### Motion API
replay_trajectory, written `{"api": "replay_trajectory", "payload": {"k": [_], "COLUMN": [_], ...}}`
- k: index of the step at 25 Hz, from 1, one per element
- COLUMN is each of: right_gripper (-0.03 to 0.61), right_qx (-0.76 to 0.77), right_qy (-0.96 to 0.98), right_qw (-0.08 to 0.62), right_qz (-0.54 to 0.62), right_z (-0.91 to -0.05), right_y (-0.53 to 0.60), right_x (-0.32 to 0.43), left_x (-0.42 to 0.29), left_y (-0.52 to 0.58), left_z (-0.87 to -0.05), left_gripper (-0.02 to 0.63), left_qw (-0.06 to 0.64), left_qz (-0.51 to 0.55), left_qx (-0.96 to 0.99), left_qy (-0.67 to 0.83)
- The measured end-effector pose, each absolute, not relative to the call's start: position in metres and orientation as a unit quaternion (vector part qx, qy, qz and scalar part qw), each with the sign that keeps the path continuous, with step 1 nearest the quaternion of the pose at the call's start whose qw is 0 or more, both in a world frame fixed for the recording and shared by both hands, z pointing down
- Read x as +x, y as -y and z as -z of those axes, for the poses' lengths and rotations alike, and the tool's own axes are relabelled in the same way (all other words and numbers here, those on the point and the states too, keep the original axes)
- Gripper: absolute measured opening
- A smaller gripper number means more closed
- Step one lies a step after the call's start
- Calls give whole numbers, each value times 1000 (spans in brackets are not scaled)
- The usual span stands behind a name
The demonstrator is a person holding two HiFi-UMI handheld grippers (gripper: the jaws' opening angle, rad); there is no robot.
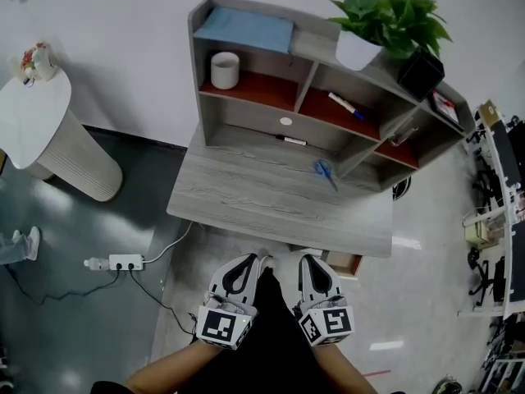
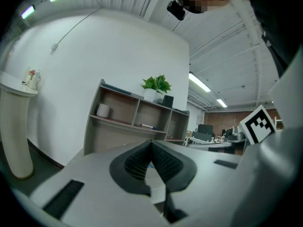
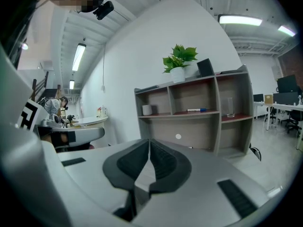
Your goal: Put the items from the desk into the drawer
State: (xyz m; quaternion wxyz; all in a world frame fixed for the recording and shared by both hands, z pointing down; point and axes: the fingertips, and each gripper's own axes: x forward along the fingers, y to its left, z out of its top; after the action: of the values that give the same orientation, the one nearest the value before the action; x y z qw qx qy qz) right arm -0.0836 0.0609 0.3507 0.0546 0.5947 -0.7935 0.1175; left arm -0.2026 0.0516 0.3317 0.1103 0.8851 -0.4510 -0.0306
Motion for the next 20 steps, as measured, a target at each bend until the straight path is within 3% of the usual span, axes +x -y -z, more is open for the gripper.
{"api": "replay_trajectory", "payload": {"k": [12, 20], "right_gripper": [22, 24], "right_qx": [522, 475], "right_qy": [833, 850], "right_qw": [148, 203], "right_qz": [-109, -109], "right_z": [-387, -426], "right_y": [72, 164], "right_x": [-46, -25], "left_x": [-157, -143], "left_y": [44, 82], "left_z": [-347, -360], "left_gripper": [5, 5], "left_qw": [165, 158], "left_qz": [47, 25], "left_qx": [863, 843], "left_qy": [475, 514]}}
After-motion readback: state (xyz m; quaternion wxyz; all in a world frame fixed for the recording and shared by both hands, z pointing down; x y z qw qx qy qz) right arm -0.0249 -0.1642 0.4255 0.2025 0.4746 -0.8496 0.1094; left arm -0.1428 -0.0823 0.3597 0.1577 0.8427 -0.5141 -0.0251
